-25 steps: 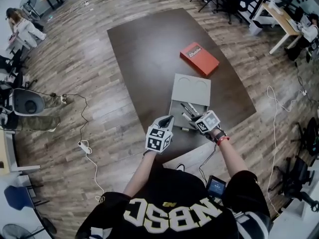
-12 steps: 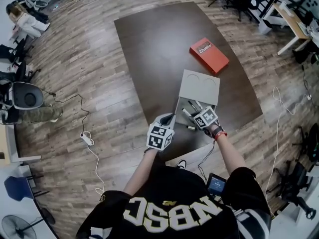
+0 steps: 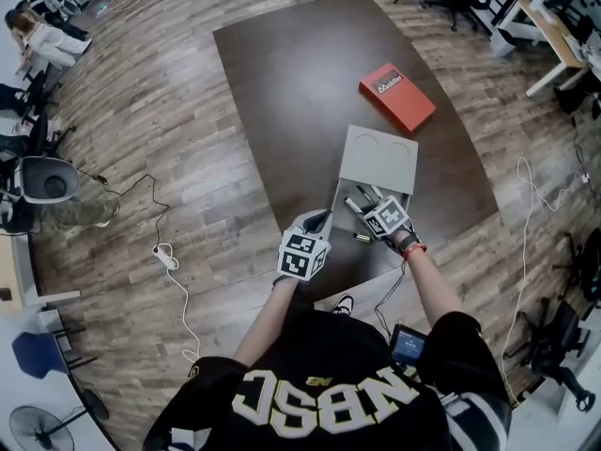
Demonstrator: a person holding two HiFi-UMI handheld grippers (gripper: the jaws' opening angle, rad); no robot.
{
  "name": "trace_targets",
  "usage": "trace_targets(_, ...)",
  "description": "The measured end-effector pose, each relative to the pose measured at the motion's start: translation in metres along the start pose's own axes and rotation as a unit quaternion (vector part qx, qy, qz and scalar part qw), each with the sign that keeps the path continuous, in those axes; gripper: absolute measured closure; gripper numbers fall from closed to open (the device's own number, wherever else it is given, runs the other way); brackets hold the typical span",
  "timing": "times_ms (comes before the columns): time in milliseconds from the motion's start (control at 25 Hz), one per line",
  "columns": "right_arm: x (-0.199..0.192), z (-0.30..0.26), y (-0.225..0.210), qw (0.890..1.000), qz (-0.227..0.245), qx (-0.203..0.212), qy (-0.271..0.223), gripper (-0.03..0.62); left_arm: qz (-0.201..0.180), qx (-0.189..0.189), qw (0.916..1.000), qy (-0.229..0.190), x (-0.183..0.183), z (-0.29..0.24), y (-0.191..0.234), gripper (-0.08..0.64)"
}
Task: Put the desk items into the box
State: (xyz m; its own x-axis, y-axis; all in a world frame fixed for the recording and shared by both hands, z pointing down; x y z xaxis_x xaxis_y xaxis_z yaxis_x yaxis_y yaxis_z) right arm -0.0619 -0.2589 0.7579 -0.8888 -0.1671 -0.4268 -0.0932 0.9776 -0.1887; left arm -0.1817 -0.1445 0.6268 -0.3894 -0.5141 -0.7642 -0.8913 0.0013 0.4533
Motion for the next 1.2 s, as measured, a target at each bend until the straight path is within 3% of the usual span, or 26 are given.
trace_targets(160,0.002,0.002,-0.002,1.000,-0.009,-0.008,-0.010,0.468,-0.002,-0.002,1.0000,0.002,0.000,-0.003,0.001,0.546)
trace_targets(480,-0.007,0.036,-0.009,0.997,-0.045,-0.035,-0.049,0.469,-0.009,-0.018,0.9998,-0.004,0.011,-0.019,-0.013,0.546)
trace_targets(720,-0.024,0.079,-0.011,0.988,-0.099,-0.062,-0.104,0.477,-0.026,-0.048,0.9985,-0.005,0.018,-0.031,-0.038,0.546)
trace_targets(840,-0.032,0.101,-0.012,0.977,-0.136,-0.078,-0.147,0.485,-0.041,-0.061,0.9973,-0.002,0.021,-0.034,-0.055,0.546)
trace_targets(960,-0.038,0.125,-0.015,0.958,-0.176,-0.110,-0.200,0.503,-0.075,-0.085,0.9935,0.003,0.024,-0.040,-0.070,0.546)
trace_targets(1200,-0.038,0.174,-0.010,0.933,-0.181,-0.175,-0.256,0.512,-0.080,-0.084,0.9931,-0.019,0.047,-0.043,-0.081,0.546)
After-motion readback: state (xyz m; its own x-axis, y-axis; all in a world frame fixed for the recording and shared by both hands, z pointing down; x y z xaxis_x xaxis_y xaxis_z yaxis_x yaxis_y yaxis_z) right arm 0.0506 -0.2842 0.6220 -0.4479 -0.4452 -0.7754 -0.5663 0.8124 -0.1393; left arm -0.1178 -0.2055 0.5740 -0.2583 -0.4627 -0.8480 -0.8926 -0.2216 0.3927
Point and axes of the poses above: the fingertips, and each gripper's own axes: z backward along the fingers, y to its left, x out of its top, the point moved 6 cm from there along z, backward along the fingers, and after that the axes turned 9 degrees about z, right-handed, at the moved point
